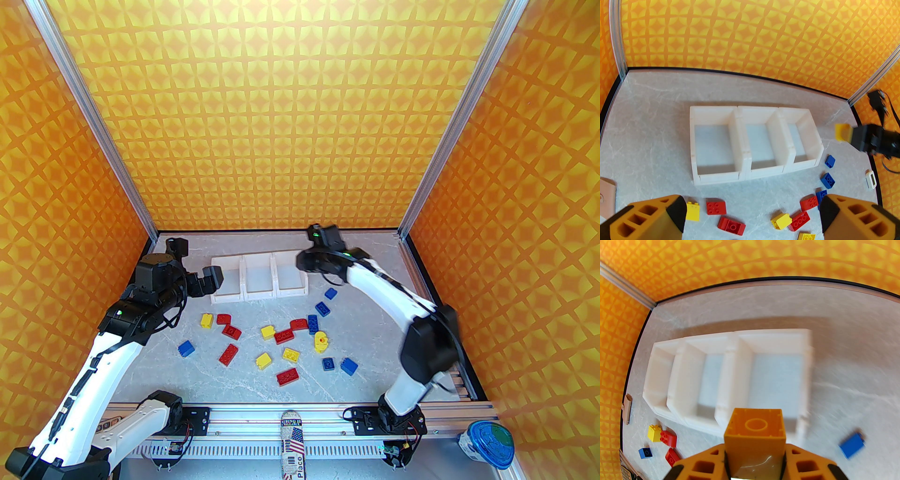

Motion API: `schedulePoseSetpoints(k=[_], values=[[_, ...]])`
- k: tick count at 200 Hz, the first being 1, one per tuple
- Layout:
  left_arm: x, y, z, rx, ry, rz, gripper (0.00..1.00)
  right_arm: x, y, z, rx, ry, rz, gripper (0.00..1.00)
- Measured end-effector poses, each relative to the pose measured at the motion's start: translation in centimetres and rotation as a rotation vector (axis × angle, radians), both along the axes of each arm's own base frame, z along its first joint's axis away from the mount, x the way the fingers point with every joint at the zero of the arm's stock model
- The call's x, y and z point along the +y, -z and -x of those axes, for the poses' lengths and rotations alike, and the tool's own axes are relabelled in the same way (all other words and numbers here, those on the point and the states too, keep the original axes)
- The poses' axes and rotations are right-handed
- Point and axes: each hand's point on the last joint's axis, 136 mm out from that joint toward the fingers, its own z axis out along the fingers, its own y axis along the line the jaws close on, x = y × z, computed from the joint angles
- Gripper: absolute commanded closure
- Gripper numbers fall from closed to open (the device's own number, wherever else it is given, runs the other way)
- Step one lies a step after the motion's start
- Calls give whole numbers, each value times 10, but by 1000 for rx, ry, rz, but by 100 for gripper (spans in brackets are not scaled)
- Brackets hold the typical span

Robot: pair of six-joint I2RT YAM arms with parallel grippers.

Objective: Sort the legos into containers by color

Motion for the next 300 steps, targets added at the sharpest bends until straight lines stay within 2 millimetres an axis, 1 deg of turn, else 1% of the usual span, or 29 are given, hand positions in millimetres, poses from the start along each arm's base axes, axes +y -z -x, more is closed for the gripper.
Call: schedulePoseSetpoints(k=[14, 37, 50, 65, 80, 92, 104, 107, 117, 145, 162, 181, 216, 230, 242, 256, 265, 291, 300], values=[[1, 3, 2, 17, -3, 0, 1, 23, 7, -4, 10, -41, -2, 75], [1, 9, 3, 43, -11, 5, 1, 59, 11, -9, 8, -98, -12, 74], [1, 16, 2, 73, -15, 2, 1, 77, 13, -13, 6, -124, -20, 73], [0, 29, -1, 121, -21, -6, 1, 94, 17, -22, 2, -141, -25, 68], [-1, 42, -4, 170, -23, -16, 1, 105, 24, -30, 5, -149, -30, 56], [-1, 50, -4, 200, -25, -23, 1, 110, 29, -37, 10, -148, -29, 46], [-1, 53, -3, 214, -25, -27, 1, 113, 35, -41, 17, -151, -21, 43], [-1, 53, -2, 217, -25, -27, 1, 113, 36, -41, 20, -151, -18, 41], [0, 54, -1, 221, -26, -29, 1, 113, 39, -42, 27, -153, -12, 40], [0, 55, 0, 229, -26, -31, 1, 111, 39, -40, 32, -152, -6, 39], [1, 59, 2, 240, -26, -35, 1, 105, 40, -33, 38, -150, 5, 39], [0, 71, 6, 272, -24, -42, 1, 91, 40, -14, 56, -148, 18, 39], [-4, 103, 23, 372, -15, -58, 0, 61, 18, 27, 13, -141, -1, 38], [-7, 113, 31, 409, -5, -68, 2, 49, 12, 43, -8, -131, -8, 38], [-11, 120, 38, 436, 7, -73, 3, 38, 12, 57, -18, -125, -14, 37], [-16, 131, 46, 468, 24, -83, 3, 26, 20, 74, -13, -119, -17, 38], [-19, 140, 52, 488, 36, -91, 3, 19, 30, 86, 1, -115, -15, 38], [-29, 165, 76, 533, 86, -116, 4, -7, 71, 123, 69, -99, 8, 38], [-30, 174, 83, 542, 94, -117, 5, -14, 82, 134, 87, -95, 15, 38]])
